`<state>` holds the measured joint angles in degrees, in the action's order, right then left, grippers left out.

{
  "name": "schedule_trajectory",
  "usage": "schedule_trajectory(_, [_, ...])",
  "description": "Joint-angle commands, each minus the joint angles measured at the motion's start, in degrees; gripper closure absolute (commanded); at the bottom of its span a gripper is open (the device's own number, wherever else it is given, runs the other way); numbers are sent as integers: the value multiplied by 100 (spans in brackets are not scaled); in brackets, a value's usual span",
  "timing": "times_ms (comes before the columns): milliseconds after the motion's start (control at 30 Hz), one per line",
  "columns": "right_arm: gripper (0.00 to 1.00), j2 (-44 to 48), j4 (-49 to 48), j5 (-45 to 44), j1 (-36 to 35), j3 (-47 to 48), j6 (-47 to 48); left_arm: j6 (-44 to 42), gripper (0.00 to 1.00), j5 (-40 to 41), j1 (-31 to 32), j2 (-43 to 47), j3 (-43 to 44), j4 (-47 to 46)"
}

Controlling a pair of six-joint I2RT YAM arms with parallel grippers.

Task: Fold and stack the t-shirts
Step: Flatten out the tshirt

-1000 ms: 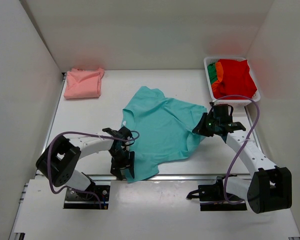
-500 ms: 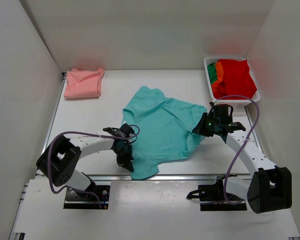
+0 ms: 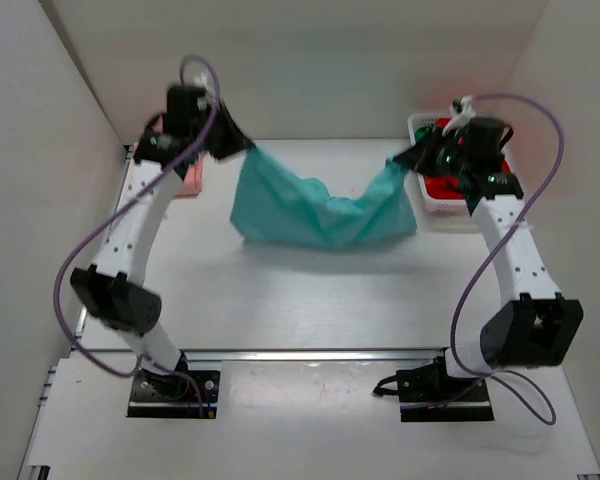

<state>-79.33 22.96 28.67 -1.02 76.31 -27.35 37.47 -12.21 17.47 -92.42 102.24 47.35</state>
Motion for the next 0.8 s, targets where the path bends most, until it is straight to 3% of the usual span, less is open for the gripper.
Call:
schedule_trajectory(0, [100,-467,-1537,1157,75,1314,-208,-302,100,306,-428,-1106,2973,18])
schedule_trajectory(33, [100,-609,-1679,1185,93,1768,-331,-276,100,411,-560,-1372,4196,37])
schedule_trajectory(100, [100,-811,-1839,1125,233,2386,-280,152,100,185,-866,-1560,4743,-295])
schedule_trajectory(167, [100,-935,-1988,1211,365,2643,-392,445,100,-236,-1289,-938,3250,-1276])
schedule_trajectory(233, [100,-874,-2251,1369,593,2381,-664,349,100,67,-1291,-60,2289,-1745])
schedule_trajectory(433, [100,-233,-2332,1449,805,518,-1166,-161,100,403,-1063,872,924,-1018])
schedule_trajectory(667, [100,970,-1261,632,936,-2503,-1957,357,100,614,-746,3174,-3466,-667])
schedule_trajectory(733, [69,1174,-840,431,980,-3076,-1950,515,100,387,-797,3510,-4411,-307])
schedule_trajectory(767, [64,1279,-689,264,998,-3122,-1836,507,100,29,-981,3712,-4927,-323])
